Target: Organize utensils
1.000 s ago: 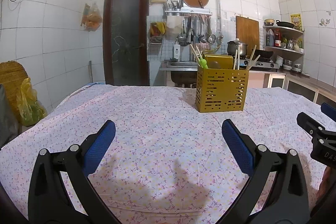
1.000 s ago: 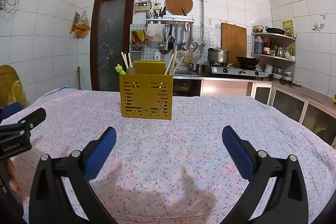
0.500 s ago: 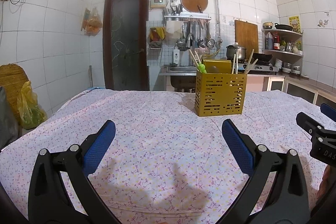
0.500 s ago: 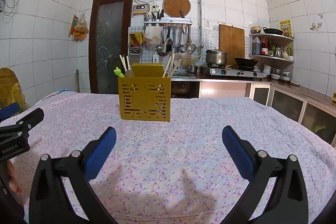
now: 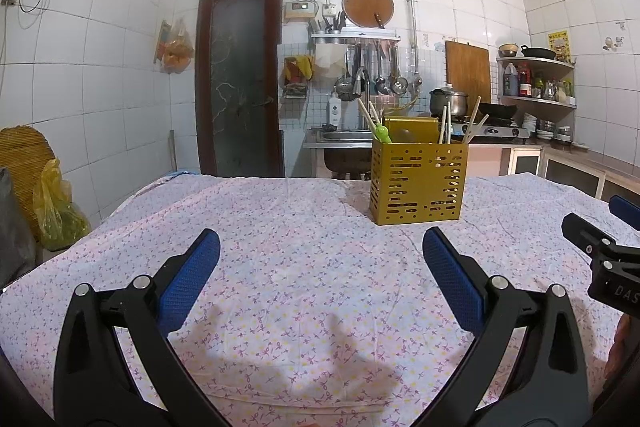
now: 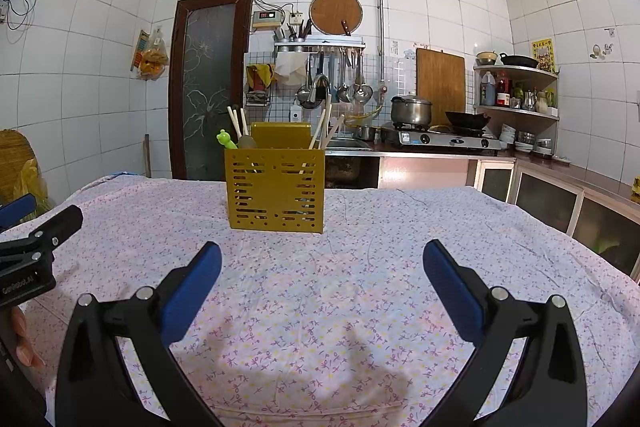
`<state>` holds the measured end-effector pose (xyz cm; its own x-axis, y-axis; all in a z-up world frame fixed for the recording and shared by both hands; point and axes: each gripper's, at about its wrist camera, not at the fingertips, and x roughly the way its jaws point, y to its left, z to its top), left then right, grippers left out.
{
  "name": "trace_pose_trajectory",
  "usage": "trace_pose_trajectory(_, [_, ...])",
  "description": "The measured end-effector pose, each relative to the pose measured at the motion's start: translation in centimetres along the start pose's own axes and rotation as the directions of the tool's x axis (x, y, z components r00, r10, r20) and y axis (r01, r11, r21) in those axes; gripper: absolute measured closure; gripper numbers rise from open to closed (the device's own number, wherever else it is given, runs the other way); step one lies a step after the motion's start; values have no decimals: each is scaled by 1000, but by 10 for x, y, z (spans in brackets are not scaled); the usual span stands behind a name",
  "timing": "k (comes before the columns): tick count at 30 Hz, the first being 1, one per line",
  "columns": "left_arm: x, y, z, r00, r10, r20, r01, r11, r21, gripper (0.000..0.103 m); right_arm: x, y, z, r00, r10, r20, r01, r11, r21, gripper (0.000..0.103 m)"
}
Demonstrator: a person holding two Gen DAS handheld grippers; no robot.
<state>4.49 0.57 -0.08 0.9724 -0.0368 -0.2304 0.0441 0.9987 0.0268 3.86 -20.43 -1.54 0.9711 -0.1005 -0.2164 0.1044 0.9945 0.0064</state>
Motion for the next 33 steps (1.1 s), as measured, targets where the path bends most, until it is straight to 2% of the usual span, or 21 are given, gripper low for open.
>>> trace_pose_trajectory(33, [-1, -2, 0, 1000, -5, -1, 5, 1000, 0, 5, 2, 1, -1, 1000, 0, -8, 0, 1000, 0, 5])
